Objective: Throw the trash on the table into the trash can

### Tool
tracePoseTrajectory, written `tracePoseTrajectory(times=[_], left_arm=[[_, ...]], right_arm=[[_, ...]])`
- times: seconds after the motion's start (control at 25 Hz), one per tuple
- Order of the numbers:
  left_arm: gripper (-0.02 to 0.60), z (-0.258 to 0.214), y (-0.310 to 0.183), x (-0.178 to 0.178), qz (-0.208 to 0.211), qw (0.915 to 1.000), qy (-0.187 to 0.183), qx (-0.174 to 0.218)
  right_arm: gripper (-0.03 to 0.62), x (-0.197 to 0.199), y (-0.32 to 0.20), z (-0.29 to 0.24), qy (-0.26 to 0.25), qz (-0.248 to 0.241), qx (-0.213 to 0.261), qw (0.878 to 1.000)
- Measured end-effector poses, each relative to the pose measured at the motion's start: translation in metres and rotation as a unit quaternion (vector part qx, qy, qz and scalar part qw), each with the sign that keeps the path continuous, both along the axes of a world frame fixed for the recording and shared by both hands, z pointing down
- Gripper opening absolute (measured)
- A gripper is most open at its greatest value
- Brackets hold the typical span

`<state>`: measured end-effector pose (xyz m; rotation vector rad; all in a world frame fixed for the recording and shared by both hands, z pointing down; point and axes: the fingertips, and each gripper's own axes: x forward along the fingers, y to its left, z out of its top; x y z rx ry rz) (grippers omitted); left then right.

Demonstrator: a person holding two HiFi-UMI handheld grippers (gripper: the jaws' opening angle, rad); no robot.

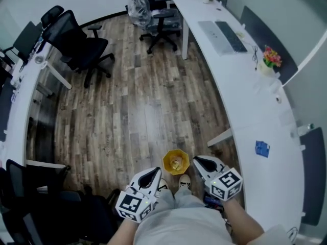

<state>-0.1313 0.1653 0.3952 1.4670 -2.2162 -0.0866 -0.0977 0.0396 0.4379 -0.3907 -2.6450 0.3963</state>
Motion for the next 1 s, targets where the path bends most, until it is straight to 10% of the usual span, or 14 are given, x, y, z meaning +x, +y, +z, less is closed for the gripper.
tracePoseTrajectory(times=[1.0], left_arm=[[0.002, -0.026, -0.029, 0.002, 0.036, 0.9989, -0.025, 0.018]], right_arm=[[0.04, 0.008, -0.038, -0.022, -0.014, 0.051, -0.008, 0.999]])
